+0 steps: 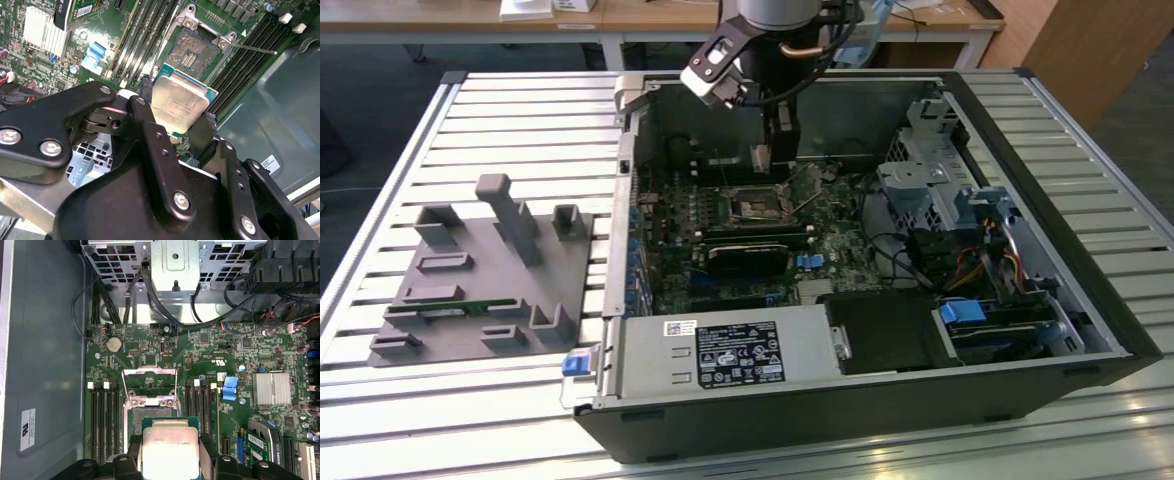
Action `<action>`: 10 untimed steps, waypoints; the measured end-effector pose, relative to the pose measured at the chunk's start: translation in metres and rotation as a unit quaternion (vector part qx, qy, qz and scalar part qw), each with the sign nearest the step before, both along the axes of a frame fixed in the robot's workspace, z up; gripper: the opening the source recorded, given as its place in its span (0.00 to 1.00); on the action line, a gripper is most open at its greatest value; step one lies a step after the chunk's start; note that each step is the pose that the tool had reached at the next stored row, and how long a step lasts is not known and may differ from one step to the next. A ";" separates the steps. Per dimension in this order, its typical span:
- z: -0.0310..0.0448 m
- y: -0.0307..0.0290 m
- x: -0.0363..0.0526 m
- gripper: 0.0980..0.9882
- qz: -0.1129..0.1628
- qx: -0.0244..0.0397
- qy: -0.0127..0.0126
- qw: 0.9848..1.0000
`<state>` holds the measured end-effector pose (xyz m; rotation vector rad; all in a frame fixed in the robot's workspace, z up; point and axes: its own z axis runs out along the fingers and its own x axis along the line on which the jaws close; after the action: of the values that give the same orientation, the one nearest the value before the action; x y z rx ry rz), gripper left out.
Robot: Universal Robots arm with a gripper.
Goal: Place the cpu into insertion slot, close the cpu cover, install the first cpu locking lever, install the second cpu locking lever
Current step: 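Place the cpu into insertion slot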
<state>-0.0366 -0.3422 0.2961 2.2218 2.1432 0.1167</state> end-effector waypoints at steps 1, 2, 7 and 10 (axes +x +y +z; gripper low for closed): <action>-0.0002 0.0000 0.0000 0.49 0.000 0.000 0.000 1.000; -0.0004 0.0000 0.0000 0.49 0.000 0.000 0.000 1.000; -0.0014 0.0000 0.0000 0.49 0.000 0.000 0.000 1.000; -0.0020 0.0000 0.0000 0.49 0.000 0.000 0.000 1.000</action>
<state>-0.0366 -0.3422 0.2941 2.2218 2.1432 0.1166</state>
